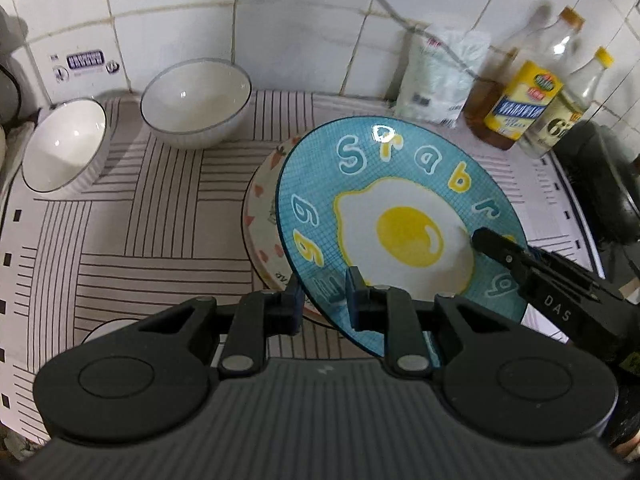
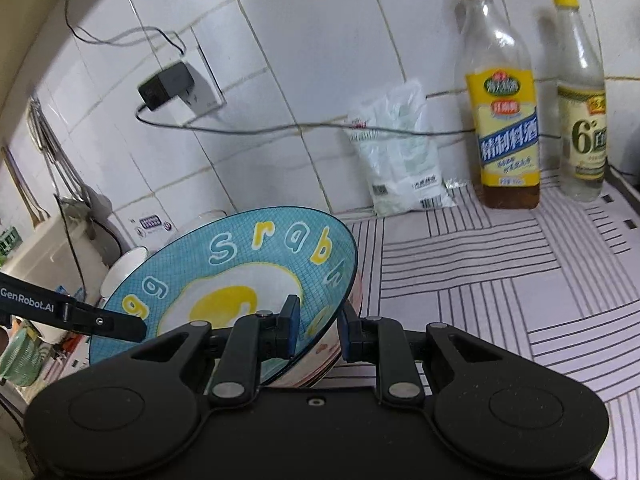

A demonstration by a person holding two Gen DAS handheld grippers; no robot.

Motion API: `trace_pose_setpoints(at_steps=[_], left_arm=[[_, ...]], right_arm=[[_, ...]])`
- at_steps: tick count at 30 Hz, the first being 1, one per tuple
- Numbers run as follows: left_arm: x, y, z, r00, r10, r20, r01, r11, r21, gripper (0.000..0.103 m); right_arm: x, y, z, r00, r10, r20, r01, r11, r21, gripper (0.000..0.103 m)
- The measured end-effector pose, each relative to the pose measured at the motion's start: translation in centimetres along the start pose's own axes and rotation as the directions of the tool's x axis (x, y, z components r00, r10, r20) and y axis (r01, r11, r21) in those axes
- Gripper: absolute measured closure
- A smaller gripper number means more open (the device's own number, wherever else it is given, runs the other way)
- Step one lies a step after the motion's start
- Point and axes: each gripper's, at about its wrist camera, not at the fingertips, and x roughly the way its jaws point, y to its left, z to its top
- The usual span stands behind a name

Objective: Organize plates and bowls
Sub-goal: 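Lower the blue egg plate onto the bunny plate and open the right gripper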

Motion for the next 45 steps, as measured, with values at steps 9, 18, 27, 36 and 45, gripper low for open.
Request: trace_pose_setpoints(at_steps=[9,18,27,36,45], left_arm=[[2.6,1.8,1.3,0.998,-0.020,-0.065,0.018,0.999,-0.036,0.083],[4.0,3.2,1.8,0.992,-0.020,-0.126,0.006,0.994,-0.110,0.080],[5.3,2.8,2.8,0.982,-0.024,-0.188,0.003,0.994,-0.114,0.079],[6.1,3.3,2.8,0.971,0.002,-0.238,-0.040,0.987,-0.158,0.077],[6.8,2.5,2.7,0.965,0.090,-0.247,-0.124,0.984,-0.129,0.074]], right_arm=[[2.9,0.0,0.3,0.998,-0.026,-0.055,0.025,1.000,-0.014,0.079],[4.3,1.7,0.8,0.994,-0.072,-0.078,0.064,0.993,-0.096,0.079],[5.3,1.5,0.8,0.991,-0.104,-0.090,0.091,0.986,-0.138,0.079],[6.1,2.9,0.7,0.981,-0.165,-0.097,0.144,0.969,-0.199,0.077],[6.1,5.1,1.2,0.944,-0.279,-0.178,0.250,0.953,-0.170,0.071]])
